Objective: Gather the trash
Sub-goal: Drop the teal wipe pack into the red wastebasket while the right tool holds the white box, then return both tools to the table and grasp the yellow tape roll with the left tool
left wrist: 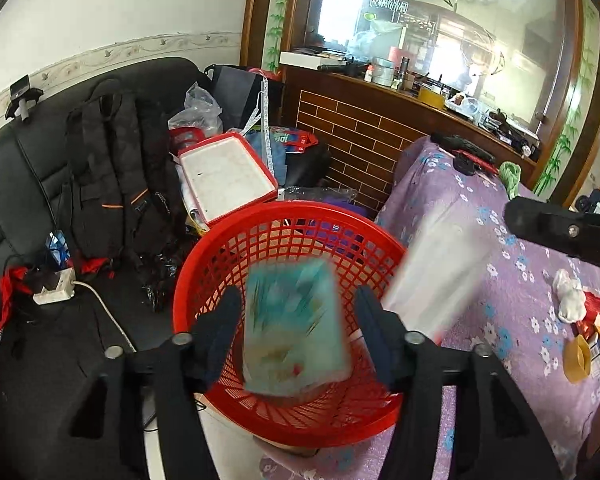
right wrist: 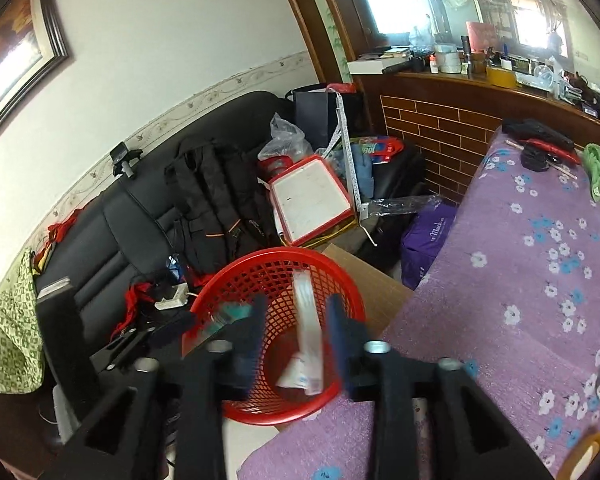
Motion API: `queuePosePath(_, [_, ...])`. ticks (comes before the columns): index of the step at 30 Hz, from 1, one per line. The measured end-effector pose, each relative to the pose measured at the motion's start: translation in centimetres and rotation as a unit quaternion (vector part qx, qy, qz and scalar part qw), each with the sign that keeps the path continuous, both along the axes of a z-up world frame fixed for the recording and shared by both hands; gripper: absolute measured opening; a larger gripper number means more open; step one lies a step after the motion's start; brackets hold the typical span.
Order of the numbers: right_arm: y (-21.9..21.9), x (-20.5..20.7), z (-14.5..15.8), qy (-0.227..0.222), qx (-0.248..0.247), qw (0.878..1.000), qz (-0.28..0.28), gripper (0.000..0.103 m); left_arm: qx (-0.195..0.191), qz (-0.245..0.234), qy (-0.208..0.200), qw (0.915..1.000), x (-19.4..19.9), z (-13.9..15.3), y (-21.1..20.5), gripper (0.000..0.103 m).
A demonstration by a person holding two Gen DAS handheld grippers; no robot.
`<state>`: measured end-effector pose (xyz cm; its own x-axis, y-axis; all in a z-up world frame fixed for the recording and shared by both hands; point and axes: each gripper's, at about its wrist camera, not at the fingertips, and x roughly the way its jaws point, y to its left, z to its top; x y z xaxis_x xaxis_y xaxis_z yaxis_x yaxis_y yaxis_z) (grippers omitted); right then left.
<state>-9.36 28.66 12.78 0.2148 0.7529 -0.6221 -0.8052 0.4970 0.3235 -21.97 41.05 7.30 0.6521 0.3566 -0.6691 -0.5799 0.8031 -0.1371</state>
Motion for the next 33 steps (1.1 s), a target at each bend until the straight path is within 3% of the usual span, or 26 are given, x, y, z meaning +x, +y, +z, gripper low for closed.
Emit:
queuePosePath(1, [-0.4,0.1,0.0,0.002,0.006,1.0,-0.001,0.055,0.001,0.001,-0.004,1.0,-0.1,0.1,0.0,0.064])
queuePosePath(9, [-8.2,0.6,-0.1,-0.017,-0.003,0.999,-0.048,0.063,0.011,-0.03,-0.021,0.9993,-0.1,1.0,-3.6,0.071])
queuePosePath(17, [-21.4,0.8,-3.5,-0.003,-0.03,0.99,-0.14,0.063,0.027,-0.145,-0.009,0.9891,3.7,0.9,-13.5,0.071])
queuePosePath(20, [-26.9,1.1,-4.3,0.005,-0.028,0.982,-0.185,0.063,0.025,-0.194,0.006,0.9807,5.9,0.4,-17.9,0.071])
queuePosePath(27, [-39.2,1.6,-4.4,-0.001,-0.005,0.951,-0.308,0.062,0.018,-0.283,0.039,0.9583,10.5,-0.4,-26.4,0.071])
queuePosePath(33, [-44.6,2.1,-4.9,0.009,0.013,0.937,-0.349,0.061,0.009,-0.33,0.072,0.9413,15.1,-1.6,-32.1,0.071])
